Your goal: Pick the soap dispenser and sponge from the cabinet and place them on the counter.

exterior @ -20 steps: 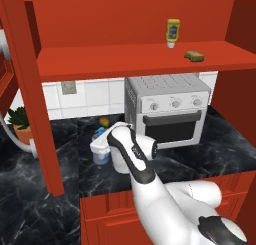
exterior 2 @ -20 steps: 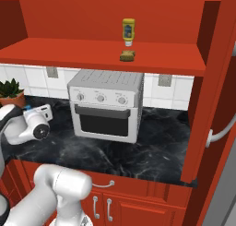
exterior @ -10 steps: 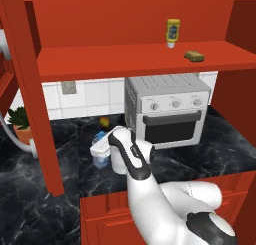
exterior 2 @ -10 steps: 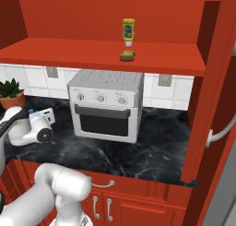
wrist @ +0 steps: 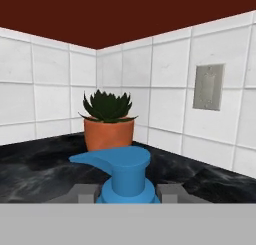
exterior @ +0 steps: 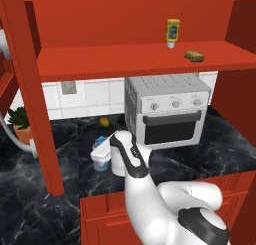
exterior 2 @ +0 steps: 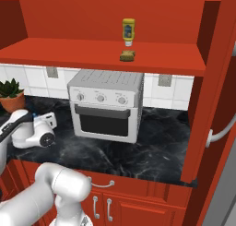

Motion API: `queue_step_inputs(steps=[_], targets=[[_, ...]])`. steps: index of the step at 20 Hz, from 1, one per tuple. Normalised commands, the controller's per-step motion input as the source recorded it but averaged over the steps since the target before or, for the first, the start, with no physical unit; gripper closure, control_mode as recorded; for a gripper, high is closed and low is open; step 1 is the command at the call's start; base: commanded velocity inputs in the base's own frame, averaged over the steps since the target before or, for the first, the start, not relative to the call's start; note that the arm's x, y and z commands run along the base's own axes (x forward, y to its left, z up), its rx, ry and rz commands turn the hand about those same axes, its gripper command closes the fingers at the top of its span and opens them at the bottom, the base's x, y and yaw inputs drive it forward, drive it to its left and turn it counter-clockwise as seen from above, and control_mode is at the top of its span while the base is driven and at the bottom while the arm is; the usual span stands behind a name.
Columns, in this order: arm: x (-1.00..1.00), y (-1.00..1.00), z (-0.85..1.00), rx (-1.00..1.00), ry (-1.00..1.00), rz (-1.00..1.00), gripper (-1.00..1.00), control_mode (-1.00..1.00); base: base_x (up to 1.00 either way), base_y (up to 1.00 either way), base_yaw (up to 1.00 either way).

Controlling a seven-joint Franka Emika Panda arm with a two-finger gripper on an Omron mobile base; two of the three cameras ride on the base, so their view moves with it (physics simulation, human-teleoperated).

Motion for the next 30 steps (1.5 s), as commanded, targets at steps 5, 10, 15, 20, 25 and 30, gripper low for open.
queue_step_inputs(steps=[5, 10, 15, 20, 25, 30], targets=[[0.14, 0.00, -0.25, 0.00, 0.00, 0.00, 1.00, -1.00, 0.00, 0.00, 0.00], [0.18, 0.00, -0.22, 0.00, 0.00, 0.00, 1.00, -1.00, 0.00, 0.00, 0.00], [0.13, 0.00, -0.23, 0.00, 0.00, 0.01, 1.00, -1.00, 0.00, 0.00, 0.00], [0.00, 0.00, -0.22, 0.00, 0.00, 0.01, -1.00, -1.00, 0.00, 0.00, 0.00], [0.00, 0.00, -0.18, 0.00, 0.00, 0.02, -1.00, -1.00, 0.00, 0.00, 0.00], [-0.01, 0.00, -0.12, 0.00, 0.00, 0.03, -1.00, -1.00, 0.00, 0.00, 0.00]])
